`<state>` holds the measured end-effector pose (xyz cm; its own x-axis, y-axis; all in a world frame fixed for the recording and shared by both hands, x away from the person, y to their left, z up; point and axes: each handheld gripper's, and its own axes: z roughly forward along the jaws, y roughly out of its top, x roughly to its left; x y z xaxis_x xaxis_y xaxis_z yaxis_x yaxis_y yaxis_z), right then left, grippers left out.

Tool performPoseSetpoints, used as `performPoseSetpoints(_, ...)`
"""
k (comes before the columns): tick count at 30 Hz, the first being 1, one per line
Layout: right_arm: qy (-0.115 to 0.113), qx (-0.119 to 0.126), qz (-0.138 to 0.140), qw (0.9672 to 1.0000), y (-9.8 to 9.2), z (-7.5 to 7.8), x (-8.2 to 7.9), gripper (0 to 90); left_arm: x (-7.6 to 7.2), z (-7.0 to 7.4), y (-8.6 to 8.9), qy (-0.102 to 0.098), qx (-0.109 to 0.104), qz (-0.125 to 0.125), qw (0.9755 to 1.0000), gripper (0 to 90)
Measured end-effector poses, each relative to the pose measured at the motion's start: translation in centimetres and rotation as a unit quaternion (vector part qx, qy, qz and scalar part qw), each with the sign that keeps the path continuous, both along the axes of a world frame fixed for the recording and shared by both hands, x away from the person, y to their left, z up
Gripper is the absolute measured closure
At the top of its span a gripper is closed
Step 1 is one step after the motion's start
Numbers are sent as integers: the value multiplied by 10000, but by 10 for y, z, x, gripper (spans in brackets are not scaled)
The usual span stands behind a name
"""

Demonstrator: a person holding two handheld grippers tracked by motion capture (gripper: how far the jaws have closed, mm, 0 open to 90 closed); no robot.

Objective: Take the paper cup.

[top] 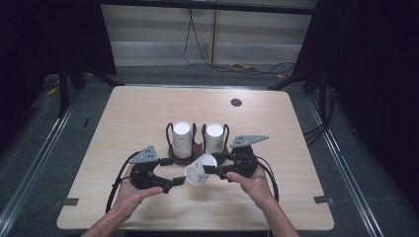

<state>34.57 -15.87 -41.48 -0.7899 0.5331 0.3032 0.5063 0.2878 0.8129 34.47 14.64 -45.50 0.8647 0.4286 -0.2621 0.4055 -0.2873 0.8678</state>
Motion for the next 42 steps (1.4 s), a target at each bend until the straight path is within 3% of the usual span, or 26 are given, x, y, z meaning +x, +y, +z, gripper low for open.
performPoseSetpoints(3, 9, 202, -59, 9998, -3, -2, 0, 388, -2, -2, 1, -19, -17, -11, 10000, 158)
performPoseSetpoints(6, -2, 243, -73, 9997, -2, -4, -2, 388, -2, -4, 4, -38, -48, -186, 9998, 157)
performPoseSetpoints(9, -52, 258, -44, 9996, 1, -8, -4, 387, -1, -5, 10, 58, -190, -153, 9997, 156)
performPoseSetpoints(15, 24, 413, 41, 9991, 10, -14, -3, 388, -4, -7, 10, -67, -93, -212, 9997, 157)
performPoseSetpoints(21, 149, 495, 139, 9986, 16, -20, -3, 387, -4, -13, 7, -47, -82, -333, 9994, 162)
performPoseSetpoints(30, 317, 836, 245, 9957, 19, -22, -2, 387, -6, -18, 0, -107, 4, -463, 9989, 157)
performPoseSetpoints(42, 321, 778, 356, 9958, 28, -21, -2, 387, -3, -27, -11, -178, 224, -557, 9980, 169)
